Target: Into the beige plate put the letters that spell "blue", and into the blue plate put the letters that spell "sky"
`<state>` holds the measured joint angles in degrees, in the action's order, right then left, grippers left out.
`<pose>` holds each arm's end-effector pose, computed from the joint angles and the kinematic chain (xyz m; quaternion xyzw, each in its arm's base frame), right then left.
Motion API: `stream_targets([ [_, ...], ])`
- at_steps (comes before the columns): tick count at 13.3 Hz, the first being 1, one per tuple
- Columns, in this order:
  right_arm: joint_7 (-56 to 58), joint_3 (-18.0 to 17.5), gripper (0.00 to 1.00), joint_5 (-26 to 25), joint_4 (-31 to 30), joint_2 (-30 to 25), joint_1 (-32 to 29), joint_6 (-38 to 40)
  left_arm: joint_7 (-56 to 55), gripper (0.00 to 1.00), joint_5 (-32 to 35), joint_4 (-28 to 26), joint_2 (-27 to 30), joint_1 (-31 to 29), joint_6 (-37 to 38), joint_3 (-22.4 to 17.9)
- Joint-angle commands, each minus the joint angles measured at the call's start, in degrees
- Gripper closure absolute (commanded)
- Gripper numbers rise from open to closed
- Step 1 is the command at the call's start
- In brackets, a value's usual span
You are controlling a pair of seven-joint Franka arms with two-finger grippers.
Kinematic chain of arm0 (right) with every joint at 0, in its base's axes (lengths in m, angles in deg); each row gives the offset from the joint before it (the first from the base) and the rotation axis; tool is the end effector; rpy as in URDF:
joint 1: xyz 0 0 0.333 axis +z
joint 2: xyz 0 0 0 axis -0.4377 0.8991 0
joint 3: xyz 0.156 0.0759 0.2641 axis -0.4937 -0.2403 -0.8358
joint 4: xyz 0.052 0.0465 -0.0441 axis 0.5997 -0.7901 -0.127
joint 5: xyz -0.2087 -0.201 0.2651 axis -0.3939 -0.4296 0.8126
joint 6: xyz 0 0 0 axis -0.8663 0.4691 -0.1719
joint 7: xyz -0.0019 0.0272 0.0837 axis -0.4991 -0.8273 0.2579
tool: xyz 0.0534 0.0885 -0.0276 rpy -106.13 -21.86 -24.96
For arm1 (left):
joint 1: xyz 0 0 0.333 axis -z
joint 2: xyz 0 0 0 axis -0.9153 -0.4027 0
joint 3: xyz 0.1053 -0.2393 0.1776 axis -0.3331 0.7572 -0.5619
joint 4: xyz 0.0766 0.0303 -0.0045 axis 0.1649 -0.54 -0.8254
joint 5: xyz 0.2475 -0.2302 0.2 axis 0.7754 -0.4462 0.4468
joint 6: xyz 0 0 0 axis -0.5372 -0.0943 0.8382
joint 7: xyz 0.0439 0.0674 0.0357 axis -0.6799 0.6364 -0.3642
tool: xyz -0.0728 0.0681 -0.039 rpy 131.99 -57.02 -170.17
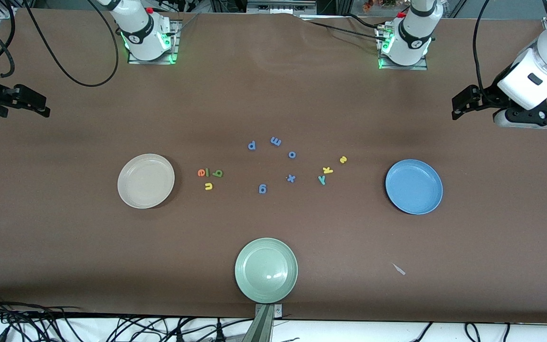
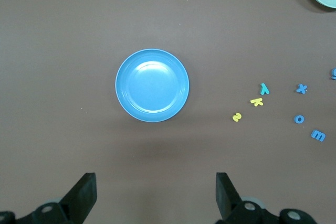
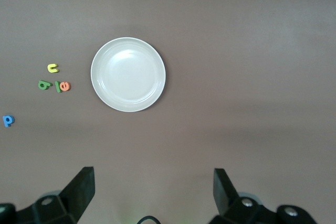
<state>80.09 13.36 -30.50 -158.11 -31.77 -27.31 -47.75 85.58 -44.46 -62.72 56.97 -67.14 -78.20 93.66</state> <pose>0.5580 -0.0145 0.6025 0.9993 0.0102 -0.0343 0.0054 0.5442 -0.0659 0.5978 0.9996 -0.0193 -0.0214 0.0081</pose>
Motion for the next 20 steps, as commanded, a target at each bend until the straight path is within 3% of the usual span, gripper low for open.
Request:
stream_targets([
  [1, 0.49, 0.02, 0.0, 0.93, 1.68, 0.67, -0.23, 1.23, 1.6, 0.0, -0.54, 1.82, -2.11, 0.37, 1.14, -0.09],
  [6, 0.49, 0.2, 0.0, 0.67, 1.68, 0.93, -0.58, 0.79, 1.95, 0.0, -1.33, 1.82, -8.69, 1.5, 0.7, 3.15],
  [11, 0.4, 0.37, 0.0, 0.67, 1.77, 1.11, -0.67, 1.32, 2.13, 0.0, -0.81, 2.0, -20.82, 10.37, -6.23, 4.39],
  [15, 0.92, -0.15, 0.0, 0.67, 1.33, 3.65, -0.05, 1.84, 2.56, 0.0, -0.46, 2.35, -25.93, 16.08, -14.84, 4.39],
  [20, 0.93, -1.3, 0.0, 0.93, 1.68, 7.34, 2.41, 1.14, 17.39, 0.0, 0.6, -1.33, -28.31, 18.99, -21.08, 4.39],
])
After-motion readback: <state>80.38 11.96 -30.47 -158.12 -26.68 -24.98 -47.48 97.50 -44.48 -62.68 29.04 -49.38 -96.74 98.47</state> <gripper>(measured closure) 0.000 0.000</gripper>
